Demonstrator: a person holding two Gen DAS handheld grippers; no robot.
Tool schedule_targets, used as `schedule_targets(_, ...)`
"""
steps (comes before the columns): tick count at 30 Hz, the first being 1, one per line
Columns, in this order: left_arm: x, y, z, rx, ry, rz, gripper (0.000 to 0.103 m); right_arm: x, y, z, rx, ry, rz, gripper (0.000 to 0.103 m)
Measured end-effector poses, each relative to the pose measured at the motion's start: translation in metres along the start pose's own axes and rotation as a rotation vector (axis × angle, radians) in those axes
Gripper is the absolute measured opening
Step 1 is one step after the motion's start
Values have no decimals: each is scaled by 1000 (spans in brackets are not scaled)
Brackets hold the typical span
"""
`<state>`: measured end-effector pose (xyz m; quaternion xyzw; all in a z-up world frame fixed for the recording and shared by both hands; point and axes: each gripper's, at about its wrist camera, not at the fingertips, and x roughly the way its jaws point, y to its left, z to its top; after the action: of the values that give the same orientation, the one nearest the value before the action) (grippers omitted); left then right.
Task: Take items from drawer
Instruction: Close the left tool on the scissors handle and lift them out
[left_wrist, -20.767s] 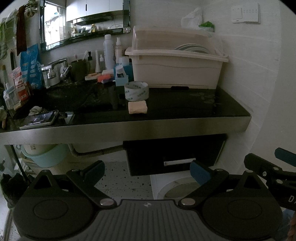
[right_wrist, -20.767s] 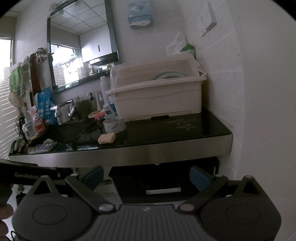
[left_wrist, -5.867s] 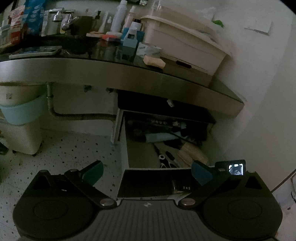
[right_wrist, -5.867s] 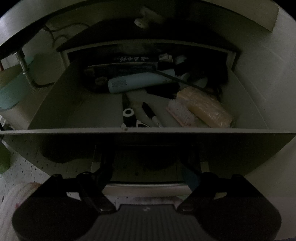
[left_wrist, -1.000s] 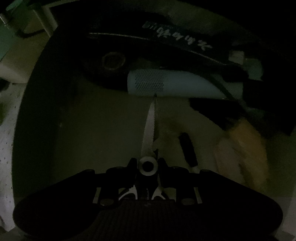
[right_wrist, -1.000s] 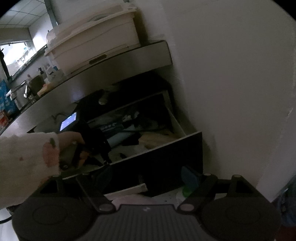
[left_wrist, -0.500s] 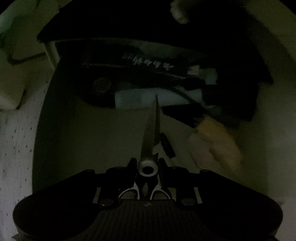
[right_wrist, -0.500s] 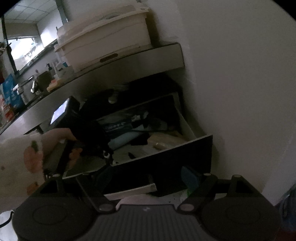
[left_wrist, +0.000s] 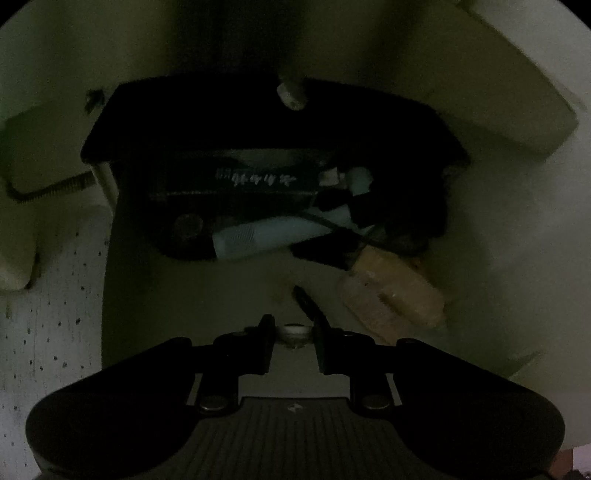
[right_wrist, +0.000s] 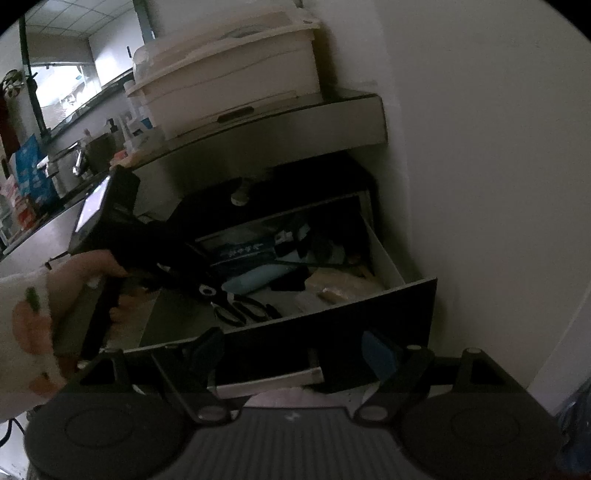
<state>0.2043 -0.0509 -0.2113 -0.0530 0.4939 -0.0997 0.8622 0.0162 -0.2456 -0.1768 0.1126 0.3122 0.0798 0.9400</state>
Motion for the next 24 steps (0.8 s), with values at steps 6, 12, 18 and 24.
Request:
schedule_targets(6,-25,4,0,11,-43,-36,22,-1,6,1,-17,1,8,82)
schedule_targets(12,-59,11,-1,11,-99,-99,22,-3,10,2,-29,-6,14,82)
schedule_targets(18,-98,2,-4,80,-185,-112,22,-4,15,4,-50,-15,24,82)
schedule_targets(24,-139,-5,2,122,-262,-131,22,-7,23,9,-78,-33,36,82)
